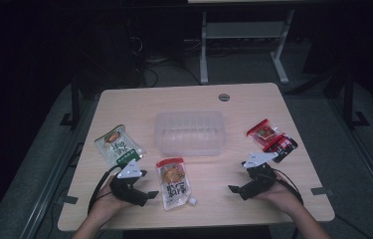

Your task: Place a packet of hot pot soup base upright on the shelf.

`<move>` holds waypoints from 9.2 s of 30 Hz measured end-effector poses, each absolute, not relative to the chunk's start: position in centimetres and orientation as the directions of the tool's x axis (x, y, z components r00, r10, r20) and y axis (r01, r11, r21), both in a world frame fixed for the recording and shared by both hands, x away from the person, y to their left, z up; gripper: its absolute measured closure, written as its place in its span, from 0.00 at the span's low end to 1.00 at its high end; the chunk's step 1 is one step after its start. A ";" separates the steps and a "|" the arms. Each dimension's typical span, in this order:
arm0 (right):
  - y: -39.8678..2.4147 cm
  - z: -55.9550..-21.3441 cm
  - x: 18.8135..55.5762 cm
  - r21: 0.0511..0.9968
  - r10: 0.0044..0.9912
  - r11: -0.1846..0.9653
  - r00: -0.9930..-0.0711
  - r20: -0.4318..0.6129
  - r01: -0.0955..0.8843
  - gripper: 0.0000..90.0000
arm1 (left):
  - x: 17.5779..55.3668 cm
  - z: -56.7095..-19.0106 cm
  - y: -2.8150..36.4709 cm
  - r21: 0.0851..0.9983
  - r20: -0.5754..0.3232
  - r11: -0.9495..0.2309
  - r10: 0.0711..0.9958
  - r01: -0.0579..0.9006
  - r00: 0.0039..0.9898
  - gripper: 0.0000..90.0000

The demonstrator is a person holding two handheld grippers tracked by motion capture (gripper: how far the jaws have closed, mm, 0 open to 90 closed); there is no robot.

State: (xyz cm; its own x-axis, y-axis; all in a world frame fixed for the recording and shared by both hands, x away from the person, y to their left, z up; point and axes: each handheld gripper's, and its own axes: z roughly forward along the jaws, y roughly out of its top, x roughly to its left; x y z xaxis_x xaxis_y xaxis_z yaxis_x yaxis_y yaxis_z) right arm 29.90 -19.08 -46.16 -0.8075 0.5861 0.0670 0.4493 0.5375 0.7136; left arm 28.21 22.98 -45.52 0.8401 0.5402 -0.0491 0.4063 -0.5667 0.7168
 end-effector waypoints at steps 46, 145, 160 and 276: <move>-25.9 -40.5 38.8 0.744 0.817 0.382 -0.577 0.005 0.548 1.00 | 28.5 -45.1 24.0 0.695 -0.088 -0.549 0.576 0.465 0.813 0.17; -15.7 -45.1 36.6 0.636 0.486 0.672 -0.874 0.008 0.380 1.00 | 28.0 -45.0 23.1 0.701 -0.110 -0.555 0.535 0.447 0.838 0.17; -14.3 -43.7 35.0 0.679 0.429 0.658 -0.903 0.018 0.326 1.00 | 27.8 -45.0 23.0 0.700 -0.112 -0.558 0.530 0.446 0.840 0.17; -18.6 -46.2 33.7 0.648 0.524 0.427 -0.757 0.391 0.631 0.29 | 30.8 -46.0 10.5 0.629 -0.116 -0.696 0.356 0.346 0.927 1.00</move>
State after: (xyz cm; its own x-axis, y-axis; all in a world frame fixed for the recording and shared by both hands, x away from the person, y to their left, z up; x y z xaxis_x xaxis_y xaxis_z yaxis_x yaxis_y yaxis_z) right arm 33.69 -18.59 -46.24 -0.7565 0.5241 0.3912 0.6308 0.4266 0.6482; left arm 30.83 10.51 -46.00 0.9272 0.3562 -0.1158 0.3460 -0.6962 0.6289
